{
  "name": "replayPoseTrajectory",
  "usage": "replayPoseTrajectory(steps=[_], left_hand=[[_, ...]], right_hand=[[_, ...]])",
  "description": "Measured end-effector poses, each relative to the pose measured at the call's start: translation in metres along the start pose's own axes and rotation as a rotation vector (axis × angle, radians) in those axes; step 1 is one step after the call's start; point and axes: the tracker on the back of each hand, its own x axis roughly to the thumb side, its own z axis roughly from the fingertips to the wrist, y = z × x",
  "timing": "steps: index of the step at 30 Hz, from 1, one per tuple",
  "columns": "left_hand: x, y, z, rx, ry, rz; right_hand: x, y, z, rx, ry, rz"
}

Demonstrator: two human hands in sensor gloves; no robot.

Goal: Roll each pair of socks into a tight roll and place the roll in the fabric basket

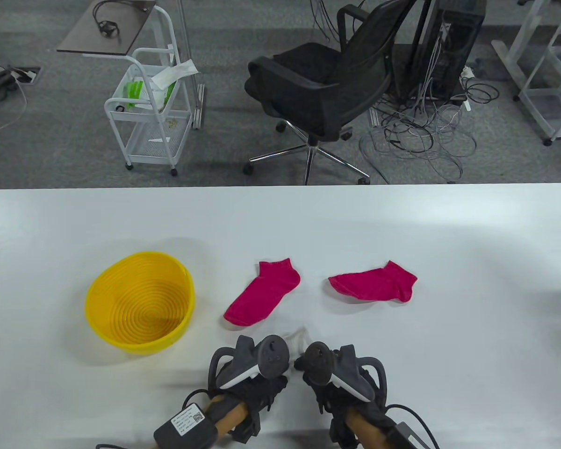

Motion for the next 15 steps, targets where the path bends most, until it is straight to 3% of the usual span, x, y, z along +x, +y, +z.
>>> replayPoseTrajectory(steps=[8,15], left_hand=[[0.001,-0.001,-0.001,-0.005,-0.003,0.003],[-0.002,-0.002,-0.001,-0.004,0.005,0.022]], right_hand=[[0.004,-0.023,0.014,-0.098,-0.092,-0.026],[0.01,-0.014,0.014,-0.02,-0.109,0.067]])
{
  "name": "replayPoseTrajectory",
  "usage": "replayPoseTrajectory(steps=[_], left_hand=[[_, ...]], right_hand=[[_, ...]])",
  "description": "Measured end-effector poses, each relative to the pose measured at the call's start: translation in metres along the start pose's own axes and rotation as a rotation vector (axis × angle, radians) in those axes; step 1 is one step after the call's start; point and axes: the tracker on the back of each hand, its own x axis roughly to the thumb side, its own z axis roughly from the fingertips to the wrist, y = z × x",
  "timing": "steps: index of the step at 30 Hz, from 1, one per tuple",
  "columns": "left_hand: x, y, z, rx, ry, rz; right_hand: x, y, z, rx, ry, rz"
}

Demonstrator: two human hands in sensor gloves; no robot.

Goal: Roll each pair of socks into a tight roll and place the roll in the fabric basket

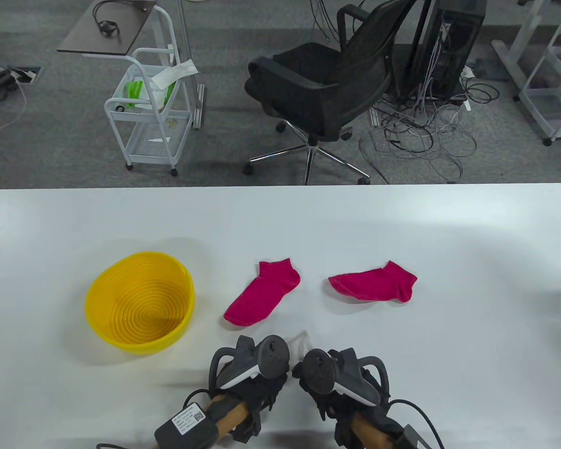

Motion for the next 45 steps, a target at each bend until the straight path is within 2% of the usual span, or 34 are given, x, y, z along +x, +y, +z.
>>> replayPoseTrajectory(steps=[7,14,31,37,45], left_hand=[[0.0,0.002,0.002,0.036,-0.009,0.003],[0.003,0.02,0.01,0.122,-0.02,0.014],[0.002,0.003,0.004,0.018,-0.008,-0.058],[0.001,0.003,0.002,0.006,-0.001,-0.026],[-0.003,0.002,0.001,-0.008,0.017,0.032]], right_hand=[[-0.005,0.008,-0.006,0.053,0.04,-0.015],[-0.004,0.01,-0.006,0.05,0.062,0.004],[-0.003,0.016,-0.01,-0.013,0.122,0.015],[-0.005,0.016,-0.011,-0.016,0.114,-0.005],[-0.004,-0.008,0.003,-0.181,0.038,-0.031]])
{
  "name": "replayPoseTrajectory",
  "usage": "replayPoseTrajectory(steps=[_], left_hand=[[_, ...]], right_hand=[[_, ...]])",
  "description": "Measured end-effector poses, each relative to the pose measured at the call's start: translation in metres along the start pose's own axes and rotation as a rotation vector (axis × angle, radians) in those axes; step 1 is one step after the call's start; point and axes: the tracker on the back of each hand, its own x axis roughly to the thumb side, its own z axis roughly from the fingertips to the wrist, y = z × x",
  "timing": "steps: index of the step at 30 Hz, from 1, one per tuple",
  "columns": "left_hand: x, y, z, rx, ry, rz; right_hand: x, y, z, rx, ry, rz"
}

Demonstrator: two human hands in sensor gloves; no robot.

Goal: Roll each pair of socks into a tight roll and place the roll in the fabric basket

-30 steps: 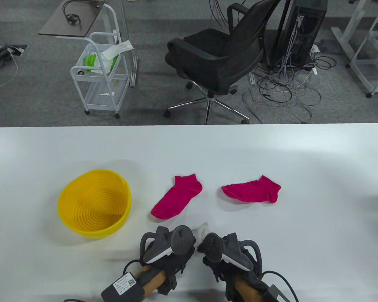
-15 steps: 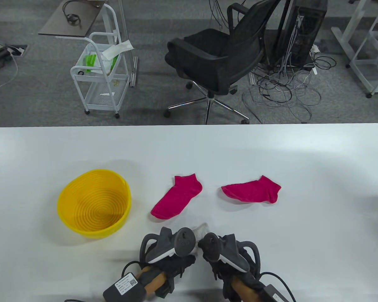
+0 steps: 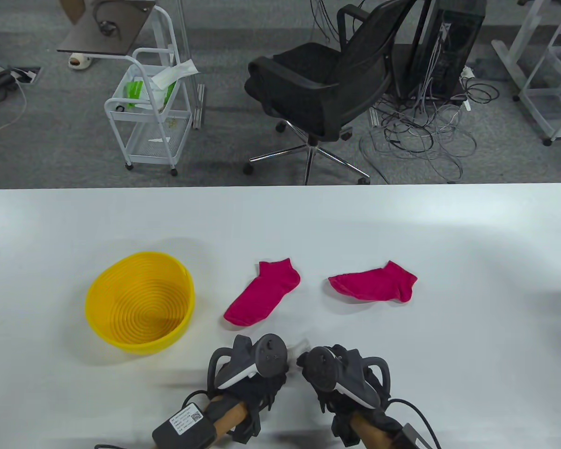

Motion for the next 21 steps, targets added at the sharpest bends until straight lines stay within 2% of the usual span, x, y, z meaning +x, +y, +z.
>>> replayPoseTrajectory(steps=[4,9,21], left_hand=[[-0.002,0.0,-0.001,0.001,0.004,0.015],[-0.004,-0.001,-0.002,-0.004,0.013,0.036],[-0.009,0.003,0.002,0.017,0.027,0.083]], right_hand=[[0.006,-0.001,0.005,0.042,-0.059,-0.01],[0.008,0.012,0.002,0.165,-0.052,0.077],[0.002,0.022,-0.004,0.197,0.006,0.068]])
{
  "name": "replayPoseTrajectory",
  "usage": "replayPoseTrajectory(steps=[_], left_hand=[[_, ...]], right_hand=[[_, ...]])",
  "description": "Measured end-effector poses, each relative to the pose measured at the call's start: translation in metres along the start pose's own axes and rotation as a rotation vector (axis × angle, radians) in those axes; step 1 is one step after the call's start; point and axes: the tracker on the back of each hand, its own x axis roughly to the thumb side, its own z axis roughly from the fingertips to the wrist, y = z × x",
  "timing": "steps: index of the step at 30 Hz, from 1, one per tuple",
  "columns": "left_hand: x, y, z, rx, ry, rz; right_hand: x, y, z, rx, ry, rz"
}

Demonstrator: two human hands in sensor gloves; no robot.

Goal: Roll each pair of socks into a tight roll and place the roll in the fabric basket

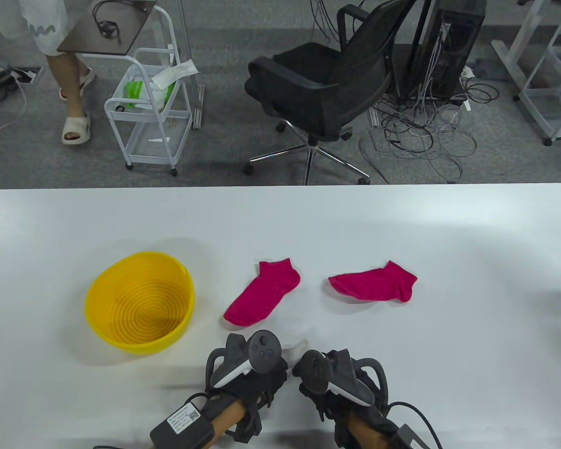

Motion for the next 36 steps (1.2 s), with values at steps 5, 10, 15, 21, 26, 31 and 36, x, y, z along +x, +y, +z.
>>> replayPoseTrajectory(steps=[5,10,15,21,26,31,36], left_hand=[[0.003,0.005,0.005,0.054,-0.008,-0.003],[0.005,0.003,0.004,0.018,-0.007,-0.025],[0.004,-0.002,0.002,-0.04,0.001,-0.059],[0.007,-0.003,0.0,-0.016,-0.016,-0.071],[0.008,-0.003,-0.001,-0.008,-0.022,-0.08],[0.006,-0.004,-0.002,-0.02,-0.017,-0.057],[0.004,-0.004,-0.003,-0.018,-0.011,-0.04]], right_hand=[[-0.002,0.004,-0.003,0.004,0.023,0.004],[-0.002,0.006,-0.006,-0.007,0.042,0.007],[-0.001,0.005,-0.005,-0.033,0.047,0.014],[-0.001,0.005,-0.006,-0.058,0.037,0.015],[-0.001,0.003,-0.005,-0.068,0.019,0.013],[-0.002,-0.011,0.003,-0.14,-0.017,-0.026],[0.005,-0.011,0.008,-0.113,-0.071,-0.013]])
